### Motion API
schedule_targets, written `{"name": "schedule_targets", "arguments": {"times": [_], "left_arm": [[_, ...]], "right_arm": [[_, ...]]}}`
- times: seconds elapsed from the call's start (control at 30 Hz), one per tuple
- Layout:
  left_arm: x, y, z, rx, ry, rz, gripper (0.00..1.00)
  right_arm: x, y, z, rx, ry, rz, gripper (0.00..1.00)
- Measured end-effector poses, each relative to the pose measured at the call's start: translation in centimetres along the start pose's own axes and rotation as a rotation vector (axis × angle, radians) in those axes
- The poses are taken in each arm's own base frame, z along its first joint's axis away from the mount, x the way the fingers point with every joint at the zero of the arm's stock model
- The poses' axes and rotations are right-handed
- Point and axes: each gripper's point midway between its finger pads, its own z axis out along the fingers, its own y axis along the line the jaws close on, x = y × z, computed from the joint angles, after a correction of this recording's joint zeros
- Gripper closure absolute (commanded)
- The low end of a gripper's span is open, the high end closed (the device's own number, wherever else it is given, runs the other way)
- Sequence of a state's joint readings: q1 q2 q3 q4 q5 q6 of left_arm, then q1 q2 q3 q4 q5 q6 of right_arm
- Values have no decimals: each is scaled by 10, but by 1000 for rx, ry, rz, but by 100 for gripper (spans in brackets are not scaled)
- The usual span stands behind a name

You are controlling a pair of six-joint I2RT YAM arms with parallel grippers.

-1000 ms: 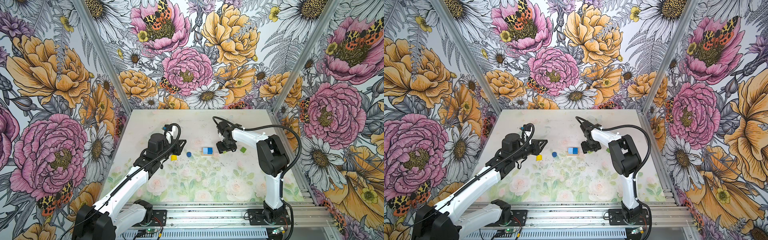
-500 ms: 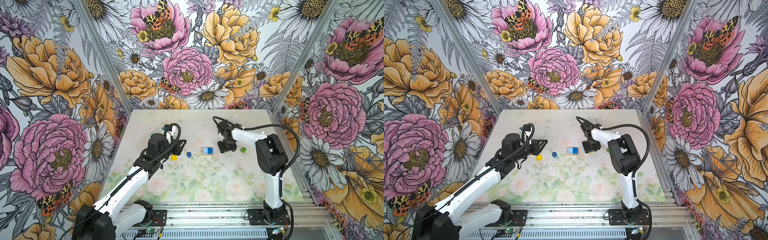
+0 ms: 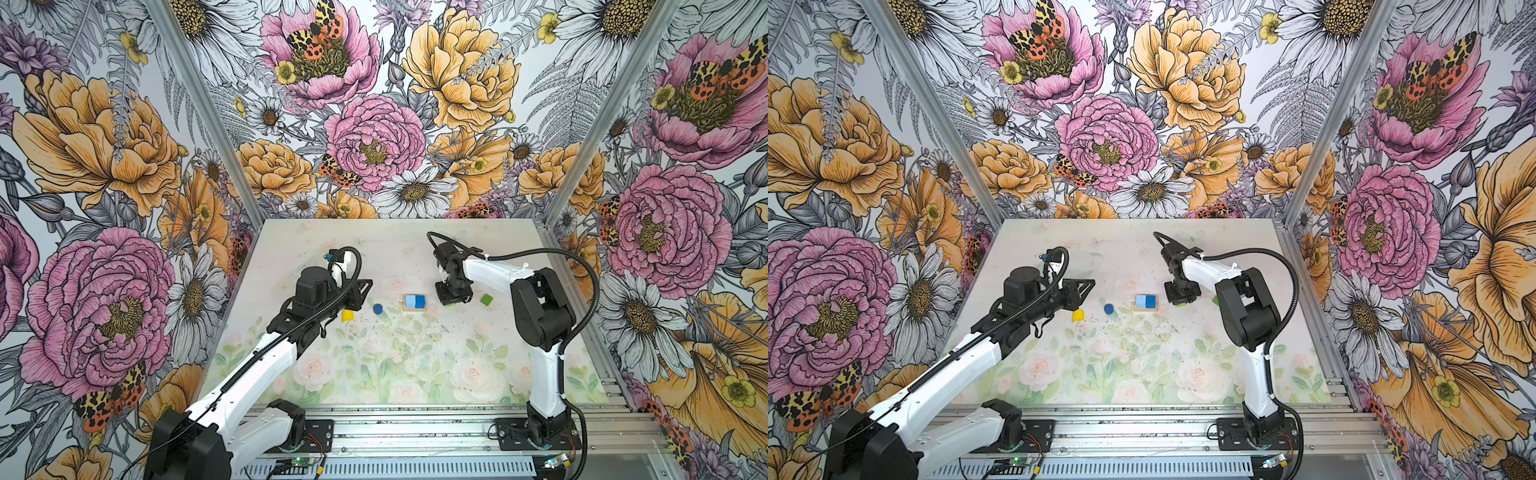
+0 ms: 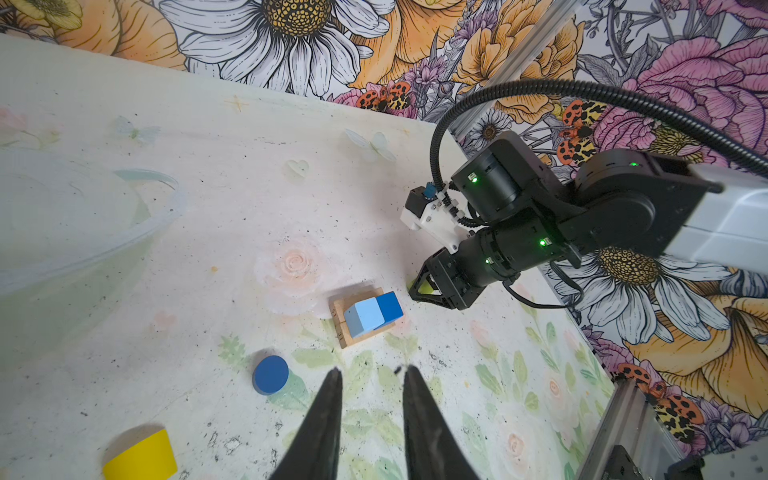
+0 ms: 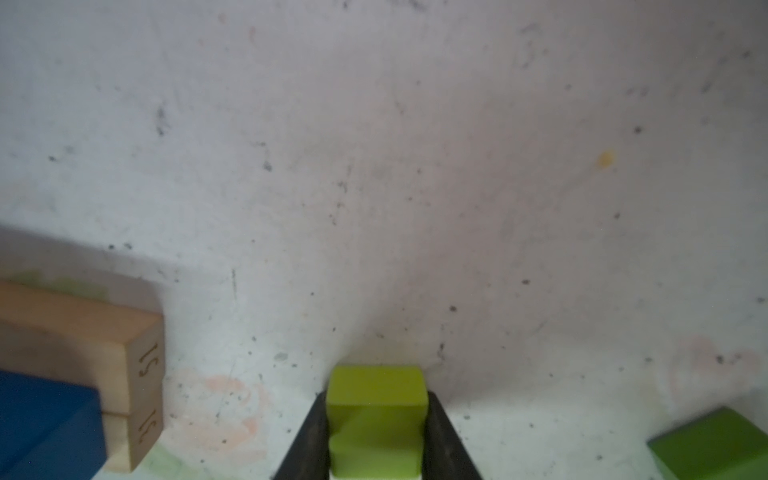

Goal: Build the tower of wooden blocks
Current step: 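Close the right gripper on the lime-green cube, then lift the lime-green cube and carry it over the blue cubes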

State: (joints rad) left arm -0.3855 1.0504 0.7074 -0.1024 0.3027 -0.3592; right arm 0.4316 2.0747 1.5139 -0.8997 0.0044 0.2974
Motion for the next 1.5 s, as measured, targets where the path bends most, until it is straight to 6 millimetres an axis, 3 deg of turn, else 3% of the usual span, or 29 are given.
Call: {"name": "schedule_targets", "arguments": {"times": [0.07, 0.33, 0.5, 0.7, 0.87, 1.5], "left_arm": [[0, 0, 0, 0, 0, 0, 73], [0, 1, 0, -2, -1, -1, 73], [0, 1, 0, -2, -1, -1, 73], [0, 1, 0, -2, -1, -1, 73], [0, 1, 0, -2, -1, -1, 73], [0, 1, 0, -2, 0, -1, 73]], "right_arm": [[0, 0, 0, 0, -1, 26, 66], [0, 1, 1, -3, -18, 117, 60], [-1, 3, 1, -4, -23, 147, 59], [-2, 1, 1, 2, -27, 175, 69], [-2, 1, 1, 1, -27, 187, 69], [-2, 2, 0, -4, -31, 205, 58]]}}
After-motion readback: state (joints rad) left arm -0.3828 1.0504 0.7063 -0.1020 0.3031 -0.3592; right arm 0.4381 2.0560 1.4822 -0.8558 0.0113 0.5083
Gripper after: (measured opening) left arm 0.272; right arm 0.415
